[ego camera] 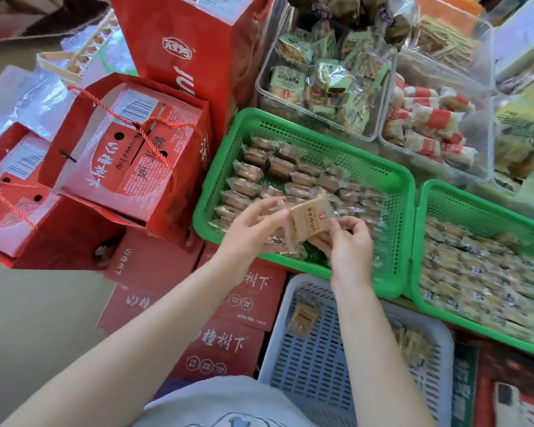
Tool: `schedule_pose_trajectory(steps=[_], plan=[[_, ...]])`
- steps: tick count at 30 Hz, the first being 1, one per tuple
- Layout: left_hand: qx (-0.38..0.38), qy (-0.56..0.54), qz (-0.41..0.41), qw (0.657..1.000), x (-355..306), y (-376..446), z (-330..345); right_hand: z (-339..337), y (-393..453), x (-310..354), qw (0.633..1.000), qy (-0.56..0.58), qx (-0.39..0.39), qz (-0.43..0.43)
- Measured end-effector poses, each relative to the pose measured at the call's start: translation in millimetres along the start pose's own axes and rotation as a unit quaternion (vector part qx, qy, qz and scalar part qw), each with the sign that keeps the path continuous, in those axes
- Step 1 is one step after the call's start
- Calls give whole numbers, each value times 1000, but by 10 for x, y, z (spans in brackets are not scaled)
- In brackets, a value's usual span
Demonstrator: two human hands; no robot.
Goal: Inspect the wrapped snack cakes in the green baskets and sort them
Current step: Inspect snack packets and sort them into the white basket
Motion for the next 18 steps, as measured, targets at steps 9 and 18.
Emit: schedule_pose_trajectory(steps=[9, 18], plan=[[25, -82, -13, 996, -156, -465, 47, -101, -364, -34, 993, -76, 90, -12], [81, -103, -26, 991, -185, -922, 167, -137, -835, 170, 980, -61, 183, -52]])
Point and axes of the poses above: each hand's wrist, its own y-axis towards the middle knuckle, its own z-axis out of the palm, x = y × z, the point moved 6 cm from there along y, towards the middle knuckle, and after that the axes turned 2 degrees about x, right-handed, at the moved point
